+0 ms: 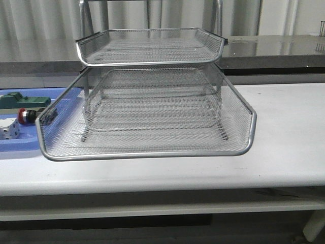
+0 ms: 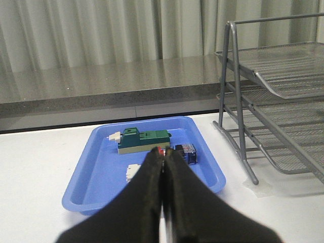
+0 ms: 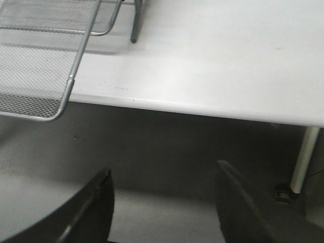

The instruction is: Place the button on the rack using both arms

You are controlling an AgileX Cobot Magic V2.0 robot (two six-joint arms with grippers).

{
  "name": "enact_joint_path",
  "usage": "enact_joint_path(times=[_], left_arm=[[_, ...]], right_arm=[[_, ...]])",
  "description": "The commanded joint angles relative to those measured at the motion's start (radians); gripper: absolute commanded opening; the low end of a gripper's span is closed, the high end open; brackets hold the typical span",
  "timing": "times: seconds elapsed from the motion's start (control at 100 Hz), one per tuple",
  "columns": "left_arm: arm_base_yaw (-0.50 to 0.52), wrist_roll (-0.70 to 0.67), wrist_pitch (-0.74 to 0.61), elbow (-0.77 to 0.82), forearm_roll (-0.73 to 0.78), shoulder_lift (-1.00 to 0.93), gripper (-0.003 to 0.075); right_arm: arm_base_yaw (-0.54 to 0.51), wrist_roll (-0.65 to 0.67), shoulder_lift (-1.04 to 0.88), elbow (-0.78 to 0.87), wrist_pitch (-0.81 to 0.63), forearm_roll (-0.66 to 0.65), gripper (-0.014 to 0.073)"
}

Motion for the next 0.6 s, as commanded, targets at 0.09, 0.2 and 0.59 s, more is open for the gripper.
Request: enact_joint_path(times=[0.09, 0.2, 0.59], left_arm=[[0.004, -0.012, -0.081, 0.056, -0.007, -0.032, -0.0021], [0.004, -0.012, -0.081, 0.056, -0.007, -0.032, -0.0021], [0.004, -0.012, -0.081, 0.056, -0.007, -0.032, -0.0021]], right_arm=[[-0.001, 0.047, -0.080, -0.033, 0.010, -0.083, 0.0444], [-0.001, 0.047, -0.104, -0.033, 0.033, -0.083, 0.0394], [-0.001, 0.047, -0.108, -0.032, 0.032, -0.083, 0.0000]])
